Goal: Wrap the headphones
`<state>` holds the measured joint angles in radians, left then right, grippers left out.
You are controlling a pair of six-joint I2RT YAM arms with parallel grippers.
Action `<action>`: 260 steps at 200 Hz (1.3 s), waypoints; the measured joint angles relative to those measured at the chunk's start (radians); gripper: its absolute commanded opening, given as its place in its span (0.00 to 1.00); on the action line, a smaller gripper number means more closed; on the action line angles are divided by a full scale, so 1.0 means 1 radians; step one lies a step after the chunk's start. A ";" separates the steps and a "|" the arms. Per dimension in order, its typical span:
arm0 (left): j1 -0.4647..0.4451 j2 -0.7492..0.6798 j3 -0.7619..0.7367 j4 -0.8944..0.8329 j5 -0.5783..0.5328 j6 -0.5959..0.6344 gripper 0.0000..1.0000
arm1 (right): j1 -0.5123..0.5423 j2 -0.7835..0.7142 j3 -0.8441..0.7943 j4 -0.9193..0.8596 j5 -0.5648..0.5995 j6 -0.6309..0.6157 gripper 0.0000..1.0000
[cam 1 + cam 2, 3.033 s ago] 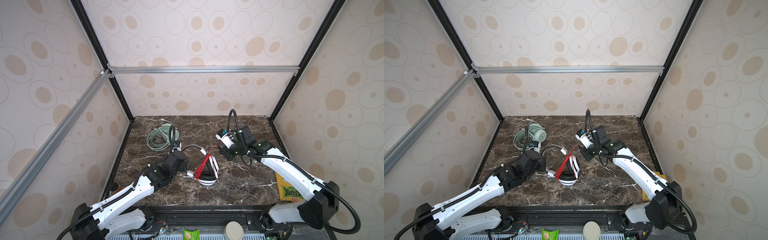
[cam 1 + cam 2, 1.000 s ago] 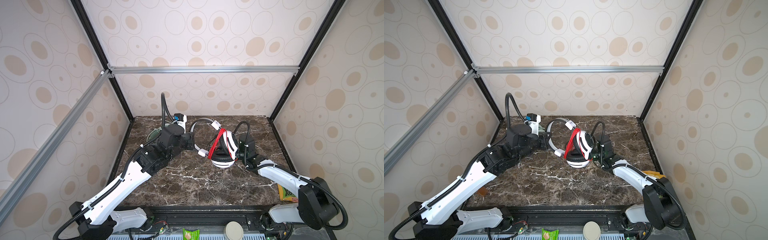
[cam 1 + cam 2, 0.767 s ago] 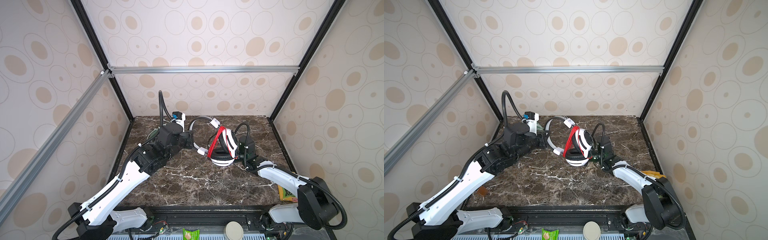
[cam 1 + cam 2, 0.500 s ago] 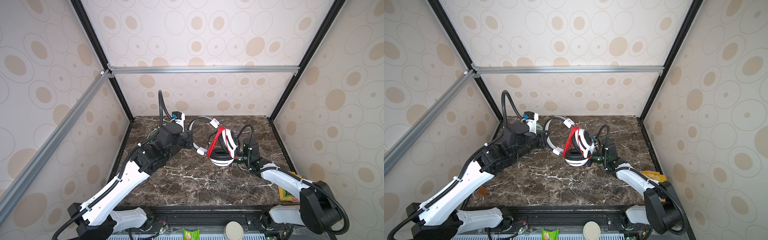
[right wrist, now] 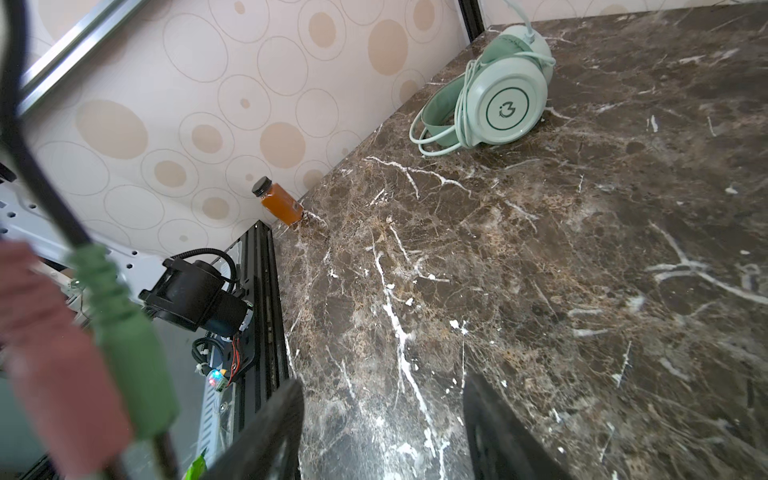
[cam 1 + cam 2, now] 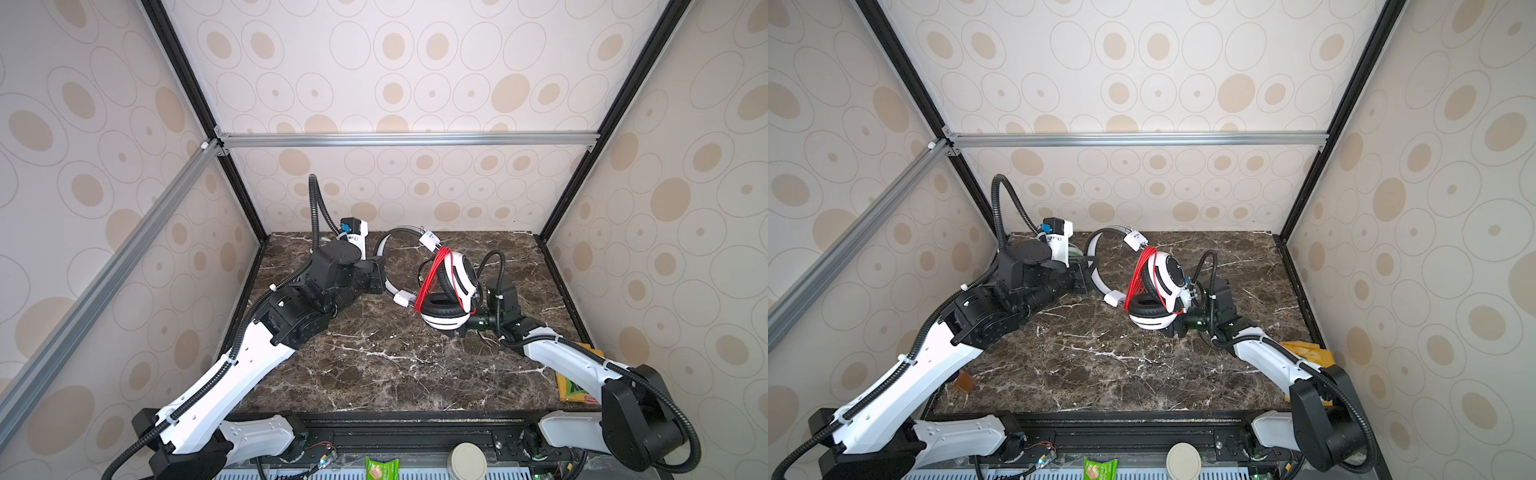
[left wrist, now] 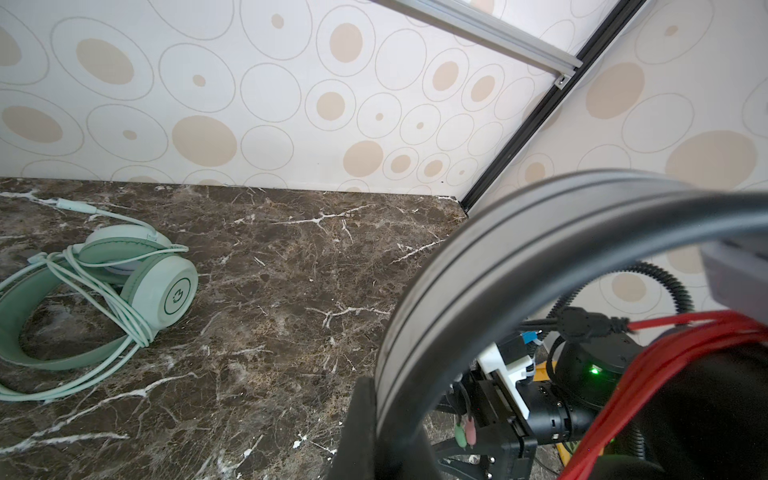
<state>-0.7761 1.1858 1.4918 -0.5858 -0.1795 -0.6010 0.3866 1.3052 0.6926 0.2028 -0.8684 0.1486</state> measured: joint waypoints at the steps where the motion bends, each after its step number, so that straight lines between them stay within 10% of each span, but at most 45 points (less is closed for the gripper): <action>1: 0.000 0.000 0.001 0.000 0.000 0.000 0.00 | 0.000 0.000 0.000 0.000 0.000 0.000 0.64; 260: 0.001 0.013 0.007 -0.008 0.025 0.000 0.00 | 0.006 -0.089 0.026 0.040 -0.003 -0.085 0.57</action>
<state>-0.7750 1.1988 1.4986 -0.5934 -0.1547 -0.6010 0.3927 1.2167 0.7181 0.2424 -0.8719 0.0631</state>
